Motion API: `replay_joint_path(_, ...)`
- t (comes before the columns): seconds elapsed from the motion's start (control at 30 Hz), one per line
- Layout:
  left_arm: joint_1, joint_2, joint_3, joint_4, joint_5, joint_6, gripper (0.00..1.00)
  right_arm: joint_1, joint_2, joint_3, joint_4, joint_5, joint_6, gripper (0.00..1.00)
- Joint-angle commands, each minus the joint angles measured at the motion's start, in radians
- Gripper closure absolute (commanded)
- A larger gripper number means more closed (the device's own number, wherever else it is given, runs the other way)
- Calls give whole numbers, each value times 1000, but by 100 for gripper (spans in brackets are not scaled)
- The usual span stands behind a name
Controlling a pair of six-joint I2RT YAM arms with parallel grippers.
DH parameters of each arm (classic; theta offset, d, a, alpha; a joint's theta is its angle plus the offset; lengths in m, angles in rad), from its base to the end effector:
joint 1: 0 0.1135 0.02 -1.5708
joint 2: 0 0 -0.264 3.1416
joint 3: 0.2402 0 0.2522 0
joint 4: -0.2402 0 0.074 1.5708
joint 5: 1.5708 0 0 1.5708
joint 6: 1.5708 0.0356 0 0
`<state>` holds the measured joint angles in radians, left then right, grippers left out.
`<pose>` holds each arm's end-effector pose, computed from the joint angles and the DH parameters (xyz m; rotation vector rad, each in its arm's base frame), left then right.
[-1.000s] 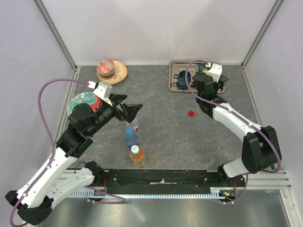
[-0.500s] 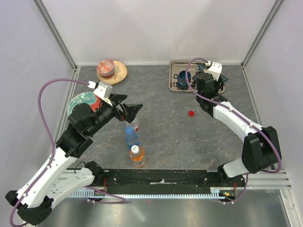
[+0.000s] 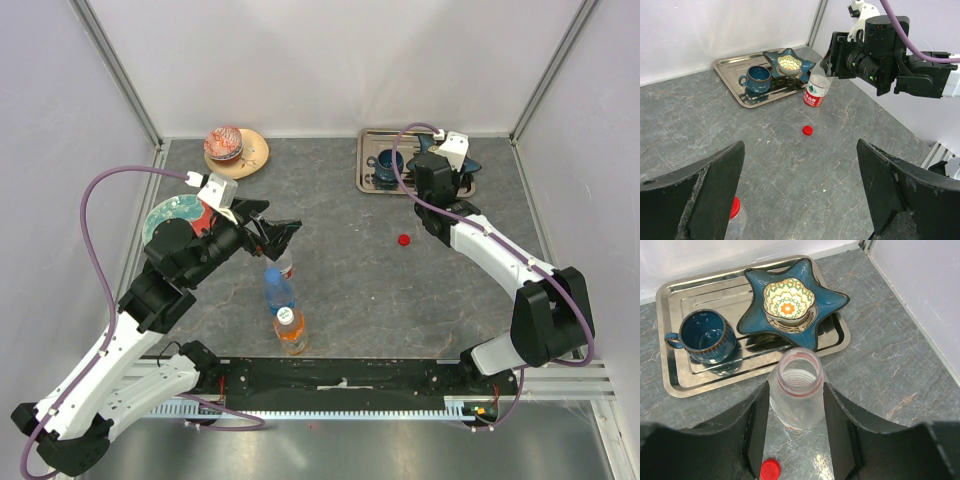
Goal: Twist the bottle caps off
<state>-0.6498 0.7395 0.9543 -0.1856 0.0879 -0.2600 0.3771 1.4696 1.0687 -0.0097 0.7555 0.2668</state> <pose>0.1262 -0.0998 0.4054 0.3795 1.5496 -0.7840 0.3194 0.1003 0.2959 0.3715 1.8398 -0.3071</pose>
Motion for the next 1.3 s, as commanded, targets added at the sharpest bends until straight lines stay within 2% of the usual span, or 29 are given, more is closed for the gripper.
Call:
replay_joint_path(0.0,1,-5,4,17,12,7,0,2,-20,33,11,-10,6,48)
replay_joint_path(0.27,1,0,3,15,12,7,0,0,-20,33,11,-10,3,47)
replay_joint_path(0.37,1,-3,4,17,13,7,0,0,-23,31,11,-8,5,40)
replay_joint_path(0.4,1,-2,4,17,13,7,0,0,-23,33,11,-10,8,35)
replay_joint_path(0.6,1,-3,4,15,13,8,0,0,-54,48,-36,-19,35,25)
replay_joint_path(0.8,1,0,11,17,10,11,0,19,-129,79,-104,-71,69,21)
replay_joint_path(0.93,1,6,17,15,4,16,0,104,-228,106,-170,-61,71,21)
replay_joint_path(1.03,1,6,24,-1,-36,21,0,150,-320,96,-150,-154,48,21)
replay_joint_path(1.07,1,6,29,-6,-52,22,0,158,-339,93,-144,-285,42,22)
replay_joint_path(1.17,1,-6,34,-46,-186,22,0,226,-368,97,-170,-451,12,22)
replay_joint_path(1.2,1,-15,34,-64,-292,21,0,277,-364,111,-188,-514,9,23)
replay_joint_path(1.27,1,-26,37,-127,-411,8,0,327,-348,114,-242,-557,12,24)
